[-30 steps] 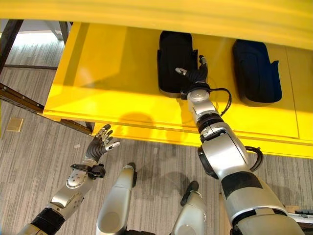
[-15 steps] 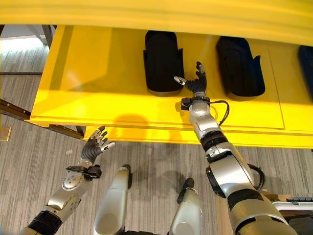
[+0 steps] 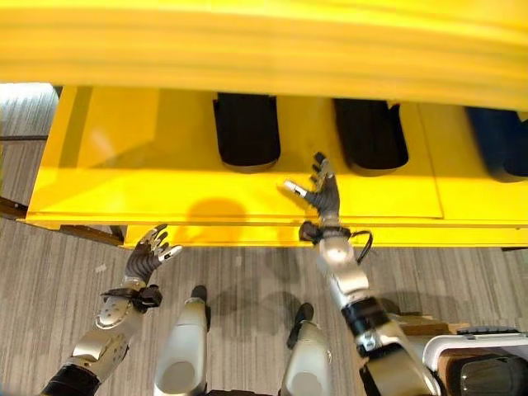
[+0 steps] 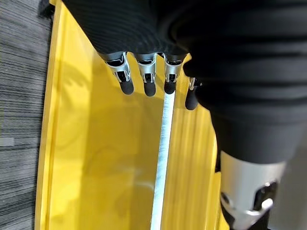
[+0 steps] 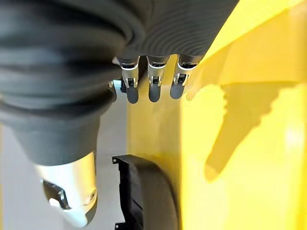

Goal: Move parts from the plastic box to the shelf.

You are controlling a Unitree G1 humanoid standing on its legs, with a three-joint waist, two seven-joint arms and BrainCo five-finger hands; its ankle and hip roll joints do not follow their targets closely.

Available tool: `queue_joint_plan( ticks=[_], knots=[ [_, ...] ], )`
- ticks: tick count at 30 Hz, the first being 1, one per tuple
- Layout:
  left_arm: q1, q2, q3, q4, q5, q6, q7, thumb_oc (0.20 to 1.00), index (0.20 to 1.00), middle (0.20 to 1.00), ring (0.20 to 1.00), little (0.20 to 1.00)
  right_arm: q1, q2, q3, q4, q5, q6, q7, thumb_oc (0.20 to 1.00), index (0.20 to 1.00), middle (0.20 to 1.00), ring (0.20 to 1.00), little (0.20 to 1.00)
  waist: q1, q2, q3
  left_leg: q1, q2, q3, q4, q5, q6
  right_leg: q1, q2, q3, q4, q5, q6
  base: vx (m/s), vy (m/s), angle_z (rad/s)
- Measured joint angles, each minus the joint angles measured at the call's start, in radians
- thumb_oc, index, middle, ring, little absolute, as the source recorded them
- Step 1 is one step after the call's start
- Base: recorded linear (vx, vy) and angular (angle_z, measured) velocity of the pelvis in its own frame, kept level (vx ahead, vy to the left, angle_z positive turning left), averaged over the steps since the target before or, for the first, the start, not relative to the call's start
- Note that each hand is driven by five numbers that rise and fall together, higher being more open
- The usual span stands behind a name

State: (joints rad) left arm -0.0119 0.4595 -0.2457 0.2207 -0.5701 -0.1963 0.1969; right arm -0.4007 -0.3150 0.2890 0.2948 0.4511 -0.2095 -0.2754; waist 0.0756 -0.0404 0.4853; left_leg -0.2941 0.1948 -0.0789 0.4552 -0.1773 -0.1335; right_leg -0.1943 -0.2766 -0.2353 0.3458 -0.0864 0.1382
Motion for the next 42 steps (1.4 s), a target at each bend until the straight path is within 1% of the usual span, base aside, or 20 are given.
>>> queue_joint_plan(
  ticks=[2,5,7,13,16,17,19,20,21,22,23,24,25,26,27,29,31,36,40,42],
  knots=[
    [0.016,-0.007,0.02,0.003,0.003,0.027,-0.004,1.0,1.0,1.0,1.0,1.0,0.068,-0.008,-0.016,-0.036,0.016,-0.003,0.042,1.0,1.0,1.0,1.0,1.0,-0.017,-0.001,-0.008,0.051,0.008,0.013,-0.083,0.039,-0.014,0.034,0.006,-0.008,-0.045,0.022,0.002,0.15,-0.051,-0.03],
    [0.074,-0.021,0.031,0.04,0.004,0.038,-0.008,1.0,1.0,1.0,1.0,1.0,0.161,-0.011,-0.015,-0.081,0.021,-0.011,0.081,1.0,1.0,1.0,1.0,1.0,-0.038,0.0,-0.077,0.11,0.019,0.019,-0.168,0.065,-0.021,0.084,0.031,-0.014,-0.131,0.051,-0.007,0.1,-0.06,-0.06],
    [0.123,-0.041,0.04,0.061,0.005,0.071,-0.008,1.0,1.0,1.0,1.0,1.0,0.303,-0.013,-0.042,-0.147,0.038,-0.017,0.124,1.0,1.0,1.0,1.0,1.0,-0.066,0.004,-0.15,0.199,0.041,0.046,-0.319,0.13,-0.036,0.125,0.052,-0.026,-0.188,0.059,-0.011,0.09,-0.128,-0.1],
    [0.215,-0.112,0.052,0.057,0.015,0.063,-0.039,1.0,1.0,1.0,1.0,1.0,0.413,-0.048,-0.035,-0.18,0.052,-0.016,0.199,1.0,1.0,1.0,1.0,1.0,-0.091,0.071,-0.246,0.267,0.124,0.102,-0.411,0.165,-0.054,0.125,0.147,0.011,-0.242,0.076,-0.034,0.01,-0.116,-0.33],
    [0.221,-0.138,0.05,0.057,0.027,0.053,-0.048,1.0,1.0,1.0,1.0,1.0,0.436,-0.061,-0.041,-0.18,0.064,-0.016,0.219,1.0,1.0,1.0,1.0,1.0,-0.095,0.097,-0.267,0.278,0.155,0.125,-0.421,0.187,-0.022,0.123,0.177,0.027,-0.255,0.066,-0.054,-0.01,-0.115,-0.18],
    [0.207,-0.141,0.045,0.058,0.048,0.052,-0.056,1.0,1.0,1.0,1.0,1.0,0.437,-0.06,-0.043,-0.18,0.075,-0.016,0.222,1.0,1.0,1.0,1.0,1.0,-0.105,0.099,-0.268,0.267,0.156,0.133,-0.419,0.219,0.023,0.124,0.184,0.024,-0.262,0.072,-0.064,0.01,-0.129,0.1],
    [0.187,-0.144,0.033,0.058,0.05,0.048,-0.068,1.0,1.0,1.0,1.0,1.0,0.435,-0.061,-0.043,-0.18,0.077,-0.016,0.223,1.0,1.0,1.0,1.0,1.0,-0.115,0.104,-0.274,0.252,0.155,0.154,-0.42,0.239,0.065,0.124,0.189,0.01,-0.272,0.076,-0.067,0.07,-0.131,0.18],
    [0.178,-0.172,0.033,0.057,0.05,0.025,-0.074,1.0,1.0,1.0,1.0,1.0,0.439,-0.061,-0.039,-0.185,0.077,-0.016,0.222,1.0,1.0,1.0,1.0,1.0,-0.12,0.114,-0.279,0.252,0.153,0.177,-0.418,0.202,0.14,0.123,0.191,0.012,-0.292,0.086,-0.074,0.09,-0.15,-0.05],
    [0.164,-0.186,0.031,0.054,0.051,0.011,-0.084,1.0,1.0,1.0,1.0,1.0,0.442,-0.064,-0.037,-0.198,0.076,-0.016,0.222,1.0,1.0,1.0,1.0,1.0,-0.115,0.099,-0.282,0.242,0.108,0.14,-0.391,0.142,0.136,0.123,0.178,0.031,-0.311,0.107,-0.084,0.1,-0.168,-0.29],
    [0.157,-0.187,0.03,0.053,0.051,0.005,-0.085,1.0,1.0,1.0,1.0,1.0,0.438,-0.065,-0.031,-0.203,0.075,-0.016,0.224,1.0,1.0,1.0,1.0,1.0,-0.105,0.072,-0.28,0.227,0.041,0.086,-0.371,0.12,0.116,0.116,0.15,0.066,-0.324,0.123,-0.088,0.09,-0.12,-0.5],
    [0.142,-0.193,0.028,0.057,0.052,0.001,-0.087,1.0,1.0,1.0,1.0,1.0,0.437,-0.073,-0.033,-0.208,0.075,-0.016,0.224,1.0,1.0,1.0,1.0,1.0,-0.101,0.061,-0.286,0.226,-0.067,0.008,-0.376,0.112,0.1,0.112,0.105,0.083,-0.349,0.133,-0.076,0.09,-0.086,-0.74],
    [0.147,-0.194,0.036,0.032,0.052,-0.011,-0.09,1.0,1.0,1.0,1.0,1.0,0.437,-0.084,-0.029,-0.219,0.076,-0.016,0.225,1.0,1.0,1.0,1.0,1.0,-0.094,0.035,-0.293,0.229,-0.202,-0.13,-0.39,0.085,0.115,0.09,0.076,0.135,-0.382,0.155,-0.062,0.09,-0.042,-1.04],
    [0.151,-0.197,0.043,0.021,0.052,-0.018,-0.09,1.0,1.0,1.0,1.0,1.0,0.432,-0.087,-0.023,-0.223,0.076,-0.016,0.23,1.0,1.0,1.0,1.0,1.0,-0.077,0.036,-0.296,0.239,-0.252,-0.209,-0.403,0.081,0.127,0.077,0.068,0.17,-0.39,0.159,-0.058,0.08,0.007,-1.19],
    [0.151,-0.2,0.052,0.014,0.052,-0.019,-0.091,1.0,1.0,1.0,1.0,1.0,0.436,-0.076,-0.019,-0.219,0.076,-0.015,0.233,1.0,1.0,1.0,1.0,1.0,-0.071,0.045,-0.299,0.246,-0.243,-0.197,-0.415,0.114,0.135,0.075,0.076,0.188,-0.381,0.168,-0.041,0.08,0.045,-1.02],
    [0.149,-0.17,0.057,-0.002,0.052,-0.029,-0.09,1.0,1.0,1.0,1.0,1.0,0.435,-0.046,0.005,-0.196,0.075,-0.012,0.237,1.0,1.0,1.0,1.0,1.0,-0.067,0.026,-0.308,0.244,-0.238,-0.201,-0.402,0.107,0.123,0.062,0.148,0.193,-0.301,0.116,-0.048,0.1,0.111,-0.46],
    [0.112,-0.162,0.049,-0.002,0.052,-0.029,-0.09,1.0,1.0,1.0,1.0,1.0,0.423,-0.037,0.005,-0.188,0.075,-0.012,0.239,1.0,1.0,1.0,1.0,1.0,-0.068,0.002,-0.299,0.235,-0.249,-0.201,-0.378,0.117,0.126,0.094,0.143,0.208,-0.363,0.15,-0.048,0.1,0.145,-0.02],
    [0.113,-0.158,0.048,-0.003,0.05,-0.03,-0.089,1.0,1.0,1.0,1.0,1.0,0.405,0.0,0.011,-0.189,0.076,-0.005,0.245,1.0,1.0,1.0,1.0,1.0,-0.053,-0.016,-0.305,0.258,-0.251,-0.152,-0.403,0.114,0.134,0.118,0.141,0.236,-0.422,0.193,-0.049,0.1,0.134,-0.37],
    [0.112,-0.157,0.051,-0.003,0.049,-0.03,-0.087,1.0,1.0,1.0,1.0,1.0,0.39,0.018,0.022,-0.188,0.076,0.008,0.251,1.0,1.0,1.0,1.0,1.0,-0.06,-0.021,-0.308,0.294,-0.252,-0.113,-0.416,0.104,0.15,0.136,0.141,0.262,-0.438,0.207,-0.051,0.08,0.121,-0.33],
    [0.105,-0.151,0.05,-0.002,0.049,-0.029,-0.082,1.0,1.0,1.0,1.0,1.0,0.369,0.022,0.052,-0.179,0.075,0.03,0.249,1.0,1.0,1.0,1.0,1.0,-0.062,-0.027,-0.311,0.315,-0.246,-0.029,-0.442,0.1,0.162,0.102,0.157,0.322,-0.42,0.234,-0.059,0.03,0.173,-0.57],
    [0.103,-0.138,0.045,-0.002,0.05,-0.026,-0.081,1.0,1.0,1.0,1.0,1.0,0.371,0.028,0.058,-0.179,0.075,0.037,0.249,1.0,1.0,1.0,1.0,1.0,-0.084,-0.033,-0.311,0.332,-0.249,0.012,-0.446,0.096,0.173,0.086,0.164,0.347,-0.394,0.248,-0.062,-0.01,0.142,-0.61]
  ],
)
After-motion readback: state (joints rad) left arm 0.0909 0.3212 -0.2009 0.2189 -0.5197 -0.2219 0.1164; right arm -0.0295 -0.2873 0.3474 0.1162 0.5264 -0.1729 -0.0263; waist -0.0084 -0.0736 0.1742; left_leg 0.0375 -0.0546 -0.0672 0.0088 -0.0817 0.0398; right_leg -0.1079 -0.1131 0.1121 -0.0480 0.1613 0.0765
